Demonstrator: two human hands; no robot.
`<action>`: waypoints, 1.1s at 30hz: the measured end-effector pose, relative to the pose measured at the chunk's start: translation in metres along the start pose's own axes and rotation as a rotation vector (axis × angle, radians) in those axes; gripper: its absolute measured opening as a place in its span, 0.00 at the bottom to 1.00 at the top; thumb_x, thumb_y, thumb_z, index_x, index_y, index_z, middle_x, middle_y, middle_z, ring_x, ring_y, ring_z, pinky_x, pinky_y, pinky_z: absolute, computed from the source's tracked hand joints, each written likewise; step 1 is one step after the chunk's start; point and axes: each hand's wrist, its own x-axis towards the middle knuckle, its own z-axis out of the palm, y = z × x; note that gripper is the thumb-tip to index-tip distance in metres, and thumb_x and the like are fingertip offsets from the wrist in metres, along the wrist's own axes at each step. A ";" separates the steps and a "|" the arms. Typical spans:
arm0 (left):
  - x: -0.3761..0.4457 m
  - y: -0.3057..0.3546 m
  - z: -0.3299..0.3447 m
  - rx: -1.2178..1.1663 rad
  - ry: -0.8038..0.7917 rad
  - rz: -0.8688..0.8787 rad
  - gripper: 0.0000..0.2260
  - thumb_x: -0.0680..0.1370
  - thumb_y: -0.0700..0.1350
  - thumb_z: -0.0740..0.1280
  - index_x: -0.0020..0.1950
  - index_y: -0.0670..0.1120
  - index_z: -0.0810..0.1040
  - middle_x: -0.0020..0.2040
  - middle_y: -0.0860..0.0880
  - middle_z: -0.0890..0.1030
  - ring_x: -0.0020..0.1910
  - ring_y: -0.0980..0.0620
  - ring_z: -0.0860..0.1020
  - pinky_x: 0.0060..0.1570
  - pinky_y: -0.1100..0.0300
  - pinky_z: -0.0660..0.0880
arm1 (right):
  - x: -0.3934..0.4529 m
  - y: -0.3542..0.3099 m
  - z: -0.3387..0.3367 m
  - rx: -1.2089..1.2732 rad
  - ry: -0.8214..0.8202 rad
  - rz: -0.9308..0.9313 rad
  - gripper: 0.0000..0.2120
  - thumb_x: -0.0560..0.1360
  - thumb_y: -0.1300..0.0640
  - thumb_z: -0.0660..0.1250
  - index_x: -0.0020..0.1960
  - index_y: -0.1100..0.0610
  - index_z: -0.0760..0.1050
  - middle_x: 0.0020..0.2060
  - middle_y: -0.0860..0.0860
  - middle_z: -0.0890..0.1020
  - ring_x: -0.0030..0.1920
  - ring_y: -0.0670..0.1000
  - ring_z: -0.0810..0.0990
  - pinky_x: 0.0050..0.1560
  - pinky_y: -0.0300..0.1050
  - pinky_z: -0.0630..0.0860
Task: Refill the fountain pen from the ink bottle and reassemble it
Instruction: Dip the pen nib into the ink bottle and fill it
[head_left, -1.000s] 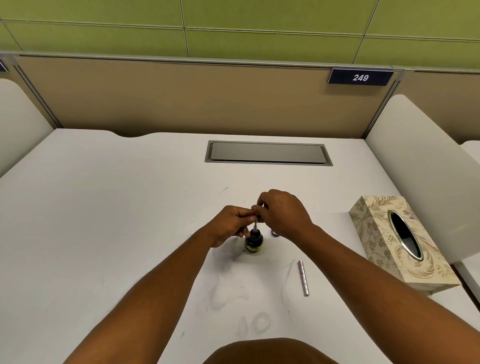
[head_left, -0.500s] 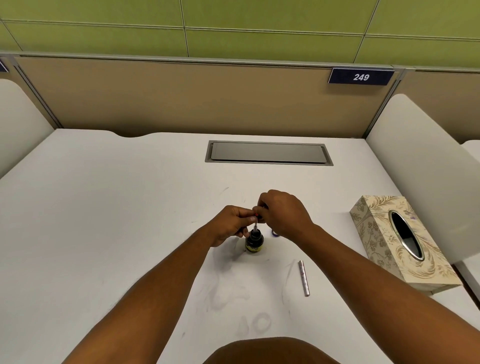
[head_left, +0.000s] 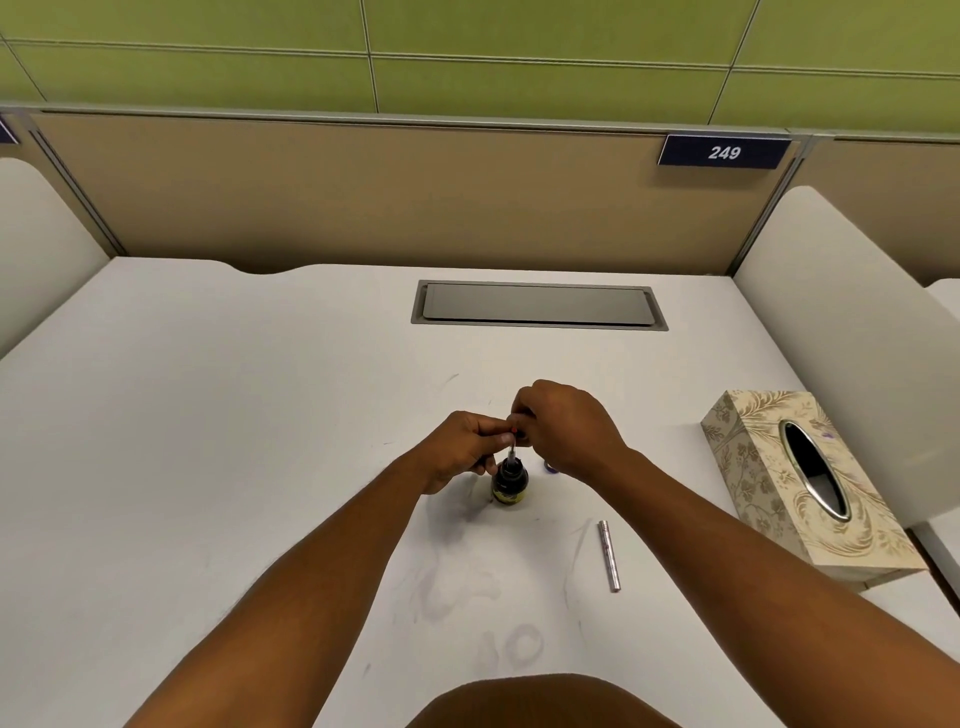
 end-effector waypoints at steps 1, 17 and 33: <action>0.000 -0.001 0.000 0.008 -0.003 -0.001 0.08 0.81 0.41 0.66 0.57 0.48 0.84 0.43 0.57 0.86 0.31 0.55 0.73 0.36 0.64 0.72 | 0.000 0.000 0.000 -0.002 0.004 0.016 0.10 0.79 0.50 0.62 0.48 0.54 0.79 0.43 0.49 0.79 0.42 0.53 0.78 0.40 0.47 0.72; 0.000 -0.001 0.003 0.021 0.016 -0.004 0.08 0.81 0.40 0.66 0.58 0.46 0.83 0.39 0.58 0.86 0.30 0.54 0.70 0.35 0.64 0.72 | -0.004 0.002 0.002 -0.020 -0.009 0.028 0.10 0.80 0.51 0.60 0.48 0.52 0.79 0.44 0.48 0.79 0.40 0.52 0.78 0.40 0.47 0.74; 0.001 -0.004 0.002 0.020 0.015 0.004 0.08 0.81 0.40 0.66 0.57 0.46 0.83 0.38 0.58 0.85 0.28 0.55 0.70 0.36 0.62 0.71 | -0.005 0.003 0.007 -0.033 -0.018 -0.039 0.08 0.79 0.55 0.61 0.53 0.51 0.78 0.46 0.48 0.80 0.46 0.54 0.79 0.44 0.50 0.77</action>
